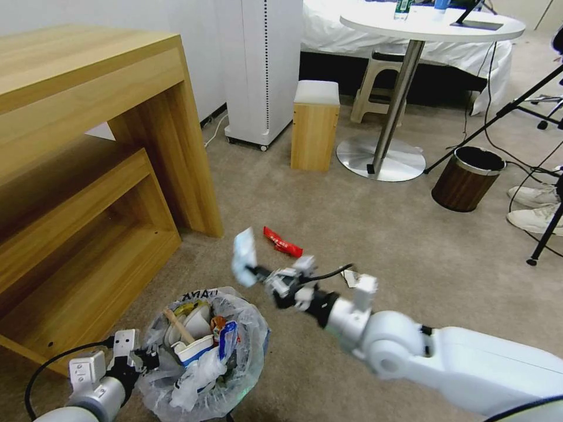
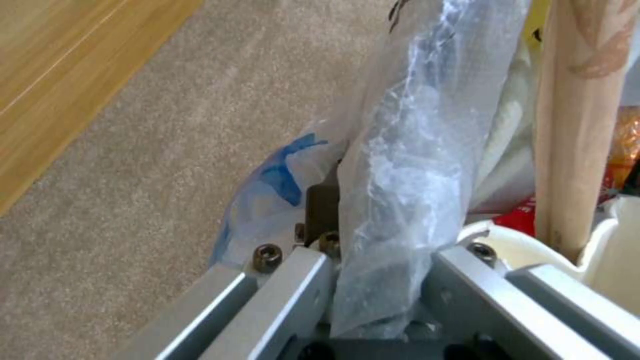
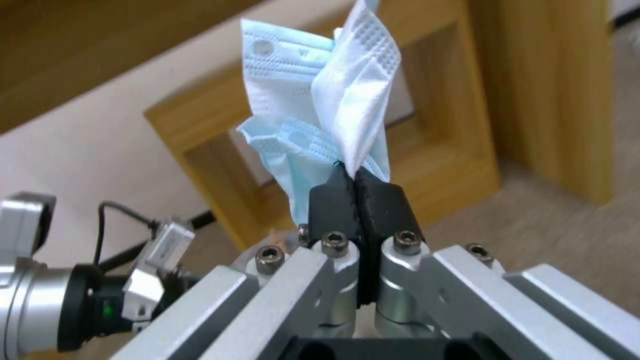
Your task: Pick up the trash bin and place the garbage on the floor into it.
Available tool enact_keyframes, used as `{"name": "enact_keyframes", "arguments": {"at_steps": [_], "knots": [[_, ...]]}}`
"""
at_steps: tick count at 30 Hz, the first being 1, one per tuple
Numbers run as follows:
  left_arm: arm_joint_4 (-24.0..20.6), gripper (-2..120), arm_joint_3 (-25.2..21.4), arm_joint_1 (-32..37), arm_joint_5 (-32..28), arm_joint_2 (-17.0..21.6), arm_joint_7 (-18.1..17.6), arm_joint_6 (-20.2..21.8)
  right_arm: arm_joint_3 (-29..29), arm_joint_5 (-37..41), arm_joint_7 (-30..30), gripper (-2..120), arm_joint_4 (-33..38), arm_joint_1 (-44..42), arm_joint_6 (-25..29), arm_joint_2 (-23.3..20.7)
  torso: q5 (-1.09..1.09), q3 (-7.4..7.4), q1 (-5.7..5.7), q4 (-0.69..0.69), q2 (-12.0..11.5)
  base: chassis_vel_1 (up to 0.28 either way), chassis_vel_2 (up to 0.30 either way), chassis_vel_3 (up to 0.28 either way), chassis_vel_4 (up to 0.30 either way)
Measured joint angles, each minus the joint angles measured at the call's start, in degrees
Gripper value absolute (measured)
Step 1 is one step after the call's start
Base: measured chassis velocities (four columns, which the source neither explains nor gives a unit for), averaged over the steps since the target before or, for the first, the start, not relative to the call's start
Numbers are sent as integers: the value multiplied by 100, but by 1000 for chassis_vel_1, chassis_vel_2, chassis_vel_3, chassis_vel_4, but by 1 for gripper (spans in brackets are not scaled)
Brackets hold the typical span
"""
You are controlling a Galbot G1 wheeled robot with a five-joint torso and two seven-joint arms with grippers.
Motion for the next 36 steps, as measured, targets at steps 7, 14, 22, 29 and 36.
{"name": "enact_keyframes", "arguments": {"at_steps": [7,14,22,29,36], "knots": [[-60,0,-50,67,9,-69,-9,3,-992,601,1093,0,-221,943,-655,994,-3,0,0,2,0,0,0,0,0],[-49,0,-88,67,16,-111,-10,-6,-1334,948,2136,0,-147,1054,-1073,1435,-1,-1,0,0,0,0,0,0,0],[-6,0,-106,61,28,-155,-7,-31,-1438,1006,2743,0,-241,830,-1356,1694,0,0,0,1,0,0,0,0,0],[30,0,-88,55,28,-158,6,-43,-1410,1012,2989,0,-400,683,-1552,1716,0,-1,-1,0,0,0,0,0,0],[59,0,-48,30,29,-162,8,-45,-1401,1021,3123,0,-416,636,-1614,1770,0,-1,-1,1,0,0,0,0,0]]}}
